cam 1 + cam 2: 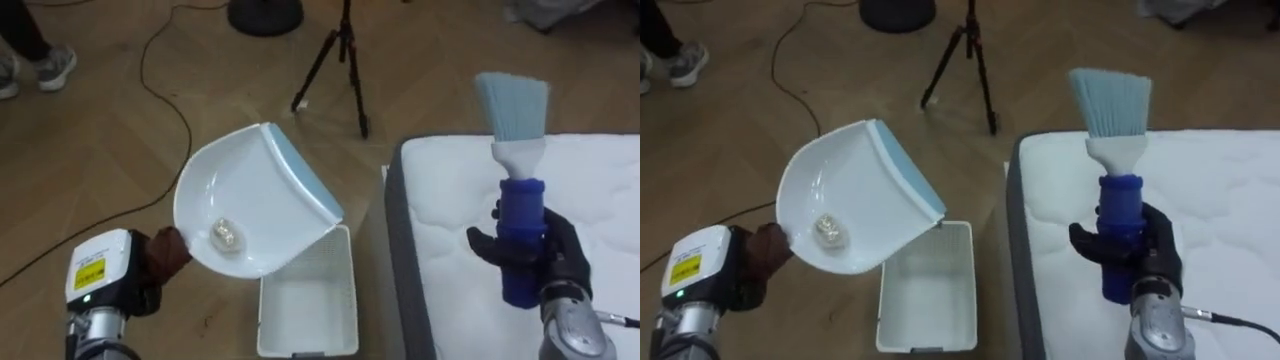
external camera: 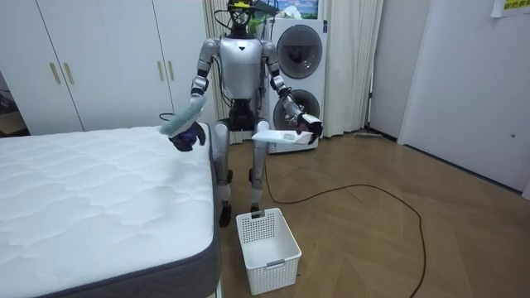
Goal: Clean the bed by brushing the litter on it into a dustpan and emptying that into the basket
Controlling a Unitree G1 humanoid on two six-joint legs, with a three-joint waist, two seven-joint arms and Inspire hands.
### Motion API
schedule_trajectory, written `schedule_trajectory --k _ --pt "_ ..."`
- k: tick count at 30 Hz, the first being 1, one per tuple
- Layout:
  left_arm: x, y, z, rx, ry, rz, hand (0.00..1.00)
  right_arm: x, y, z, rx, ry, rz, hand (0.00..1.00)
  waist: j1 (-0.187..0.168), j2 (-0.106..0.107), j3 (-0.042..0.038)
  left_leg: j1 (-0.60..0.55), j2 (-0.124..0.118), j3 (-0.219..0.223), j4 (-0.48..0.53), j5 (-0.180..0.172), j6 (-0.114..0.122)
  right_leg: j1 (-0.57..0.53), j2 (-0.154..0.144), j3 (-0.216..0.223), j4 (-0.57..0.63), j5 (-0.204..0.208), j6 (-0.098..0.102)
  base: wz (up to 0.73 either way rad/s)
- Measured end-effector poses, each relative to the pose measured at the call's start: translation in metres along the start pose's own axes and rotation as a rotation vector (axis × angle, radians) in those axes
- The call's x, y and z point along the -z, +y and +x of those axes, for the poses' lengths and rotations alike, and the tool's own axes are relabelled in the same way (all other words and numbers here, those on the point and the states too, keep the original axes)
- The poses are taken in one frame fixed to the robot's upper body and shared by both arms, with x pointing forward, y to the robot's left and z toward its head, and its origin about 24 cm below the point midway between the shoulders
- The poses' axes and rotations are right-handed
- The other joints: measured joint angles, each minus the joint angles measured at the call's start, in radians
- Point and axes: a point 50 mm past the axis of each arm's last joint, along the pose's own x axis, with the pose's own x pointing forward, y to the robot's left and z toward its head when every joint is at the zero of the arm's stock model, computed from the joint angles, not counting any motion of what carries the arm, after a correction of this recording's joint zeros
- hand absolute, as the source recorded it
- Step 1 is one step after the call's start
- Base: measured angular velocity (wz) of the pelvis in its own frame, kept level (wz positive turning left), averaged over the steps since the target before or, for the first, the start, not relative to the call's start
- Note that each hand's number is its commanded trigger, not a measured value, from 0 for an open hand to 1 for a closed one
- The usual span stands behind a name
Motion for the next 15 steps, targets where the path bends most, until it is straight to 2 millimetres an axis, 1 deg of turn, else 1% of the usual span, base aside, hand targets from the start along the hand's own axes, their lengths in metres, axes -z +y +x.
schedule_trajectory --k 1,2,3,5,6,8,9,10,12,14,15 --pt "0.0002 -0.0001 0.0 0.001 0.004 -0.006 1.0 0.0003 -0.0002 -0.0002 -0.002 0.002 0.003 0.0 -0.002 -0.002 -0.0006 0.004 0.015 0.039 -0.015 0.0 0.0 0.003 0.001 0.008 -0.003 0.0 0.0 0.4" --pt "0.0004 -0.0004 -0.0001 0.005 0.006 -0.005 1.0 0.0004 -0.0002 -0.0002 -0.003 0.003 0.004 0.0 -0.001 -0.003 -0.0009 0.01 0.018 0.045 -0.019 0.0 0.0 0.006 0.002 0.016 -0.008 0.0 0.0 0.16" --pt "0.0011 -0.0011 -0.0004 0.017 0.01 -0.003 1.0 -0.0006 0.0002 -0.0001 -0.009 -0.002 0.005 0.0 0.004 -0.006 -0.0015 0.014 0.018 0.045 -0.024 0.0 0.0 0.01 0.004 0.027 -0.018 0.0 0.0 0.0" --pt "0.0017 -0.0012 -0.0003 0.026 0.012 0.0 1.0 -0.0033 0.0012 0.0 -0.022 -0.013 0.007 0.0 0.005 -0.006 -0.0015 0.015 0.017 0.044 -0.027 0.0 0.0 0.014 0.006 0.035 -0.03 0.0 0.0 0.0" --pt "0.0021 -0.0012 -0.0001 0.033 0.013 0.001 1.0 -0.0043 0.0017 0.0 -0.029 -0.017 0.008 0.0 0.005 -0.006 -0.0015 0.015 0.016 0.043 -0.028 0.0 0.0 0.017 0.008 0.047 -0.038 0.0 0.0 0.0" --pt "0.0035 -0.0002 0.0003 0.035 0.013 0.007 1.0 -0.0041 0.002 0.0 -0.037 -0.014 0.016 0.0 0.004 -0.005 -0.0012 0.015 0.015 0.038 -0.027 0.0 0.0 0.024 0.012 0.055 -0.05 0.0 -0.001 0.06" --pt "0.0045 0.0008 0.0007 0.035 0.014 0.012 1.0 -0.0041 0.0019 0.0001 -0.041 -0.014 0.018 0.0 -0.003 -0.004 -0.0005 0.015 0.014 0.03 -0.026 0.0 0.0 0.025 0.015 0.067 -0.052 0.001 -0.001 0.18" --pt "0.0053 0.0017 0.0013 0.035 0.014 0.018 1.0 -0.002 0.0013 0.0001 -0.04 -0.006 0.015 0.0 -0.005 -0.002 -0.0004 0.017 0.013 0.019 -0.023 0.001 -0.001 0.028 0.018 0.073 -0.051 0.0 -0.001 0.19" --pt "0.0062 0.0026 0.0019 0.034 0.015 0.023 1.0 0.0024 -0.0004 0.0003 -0.038 0.012 0.008 0.0 0.002 -0.001 0.0 0.018 0.013 0.015 -0.022 0.002 -0.003 0.029 0.019 0.074 -0.05 -0.001 -0.003 0.1" --pt "0.0074 0.0027 0.002 0.035 0.021 0.038 1.0 0.0048 -0.0021 0.0024 -0.035 0.026 -0.001 0.0 0.0 0.005 0.0039 0.01 0.014 0.014 -0.017 0.002 -0.004 0.025 0.02 0.073 -0.05 -0.004 -0.007 0.03" --pt "0.0083 0.0019 0.0023 0.039 0.029 0.04 1.0 0.0046 -0.0033 0.0045 -0.03 0.028 -0.009 0.0 -0.001 0.016 0.0099 -0.002 0.014 0.012 -0.007 0.002 -0.005 0.019 0.021 0.064 -0.05 -0.004 -0.008 0.05"
